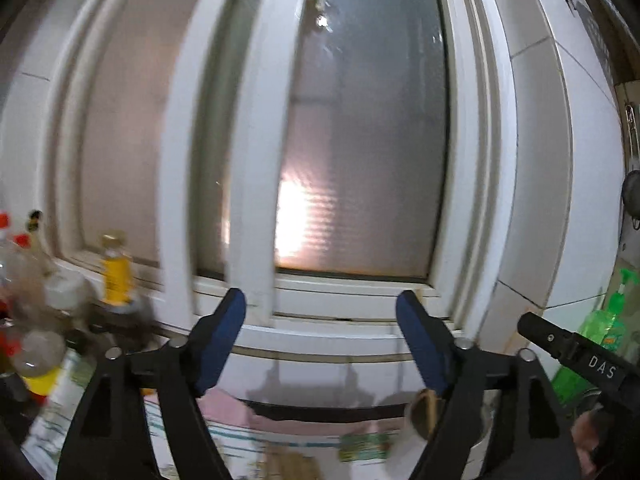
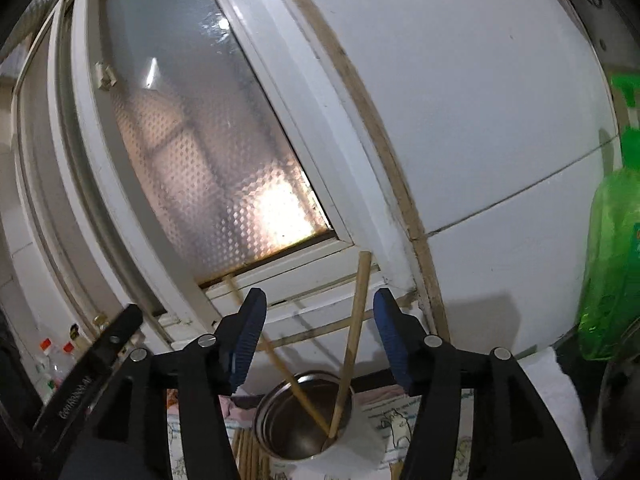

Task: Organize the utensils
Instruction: 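Open the left gripper and move it back over the loose chopsticks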

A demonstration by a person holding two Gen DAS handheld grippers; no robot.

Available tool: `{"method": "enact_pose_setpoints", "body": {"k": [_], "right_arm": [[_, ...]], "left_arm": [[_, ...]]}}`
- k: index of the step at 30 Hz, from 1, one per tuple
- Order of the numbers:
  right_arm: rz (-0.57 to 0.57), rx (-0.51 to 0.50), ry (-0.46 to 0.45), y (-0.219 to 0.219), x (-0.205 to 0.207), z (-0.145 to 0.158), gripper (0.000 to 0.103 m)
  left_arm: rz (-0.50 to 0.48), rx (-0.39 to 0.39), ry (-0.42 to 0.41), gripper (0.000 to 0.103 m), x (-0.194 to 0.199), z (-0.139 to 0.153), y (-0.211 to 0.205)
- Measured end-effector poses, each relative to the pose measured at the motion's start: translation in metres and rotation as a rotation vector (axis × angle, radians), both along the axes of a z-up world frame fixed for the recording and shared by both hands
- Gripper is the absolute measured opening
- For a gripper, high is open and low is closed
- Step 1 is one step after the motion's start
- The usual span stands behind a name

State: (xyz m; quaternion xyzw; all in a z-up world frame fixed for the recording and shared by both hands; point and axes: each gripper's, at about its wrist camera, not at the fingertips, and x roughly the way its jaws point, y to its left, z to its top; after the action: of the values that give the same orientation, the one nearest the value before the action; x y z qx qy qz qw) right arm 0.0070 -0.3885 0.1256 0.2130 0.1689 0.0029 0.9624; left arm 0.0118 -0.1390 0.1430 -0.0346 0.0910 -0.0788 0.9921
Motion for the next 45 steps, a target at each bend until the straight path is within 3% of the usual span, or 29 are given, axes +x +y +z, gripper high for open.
{"method": "enact_pose_setpoints", "body": {"k": [4,7,10,13,17,24,28,32,37,41,45], "right_arm": [[-0.02,-0.045,0.03,0.023,-0.006,0.001,0.059],[0.041,-0.119,0.006,0.052,-0.011,0.002,0.059],[0.089,-0.16,-0.018,0.072,-0.014,0.0,0.059],[0.135,-0.177,-0.005,0.087,-0.01,-0.004,0.06],[0.137,-0.228,-0.003,0.103,-0.009,-0.01,0.06],[0.18,-0.247,0.032,0.116,-0.002,-0.022,0.061],[0.196,-0.278,0.045,0.126,0.0,-0.027,0.061],[0.204,-0.303,0.063,0.134,0.0,-0.033,0.062],[0.21,-0.302,0.095,0.139,0.007,-0.041,0.062],[0.206,-0.296,0.116,0.138,0.012,-0.047,0.062],[0.208,-0.267,0.139,0.136,0.016,-0.051,0.062]], "left_arm": [[0.047,0.01,-0.028,0.089,-0.015,0.002,0.028],[0.077,0.029,-0.042,0.095,-0.023,-0.004,0.045],[0.099,0.044,-0.041,0.097,-0.027,-0.011,0.059],[0.057,0.048,-0.106,0.103,-0.028,-0.027,0.073],[0.099,0.122,-0.078,0.103,-0.021,-0.043,0.084],[0.122,0.163,0.049,0.103,-0.001,-0.059,0.105],[0.102,0.195,0.198,0.103,0.019,-0.077,0.109],[0.045,0.158,0.346,0.103,0.038,-0.093,0.111],[0.052,0.197,0.376,0.103,0.046,-0.109,0.102],[-0.084,0.149,0.439,0.101,0.053,-0.122,0.092],[-0.232,0.112,0.504,0.084,0.058,-0.134,0.073]]}}
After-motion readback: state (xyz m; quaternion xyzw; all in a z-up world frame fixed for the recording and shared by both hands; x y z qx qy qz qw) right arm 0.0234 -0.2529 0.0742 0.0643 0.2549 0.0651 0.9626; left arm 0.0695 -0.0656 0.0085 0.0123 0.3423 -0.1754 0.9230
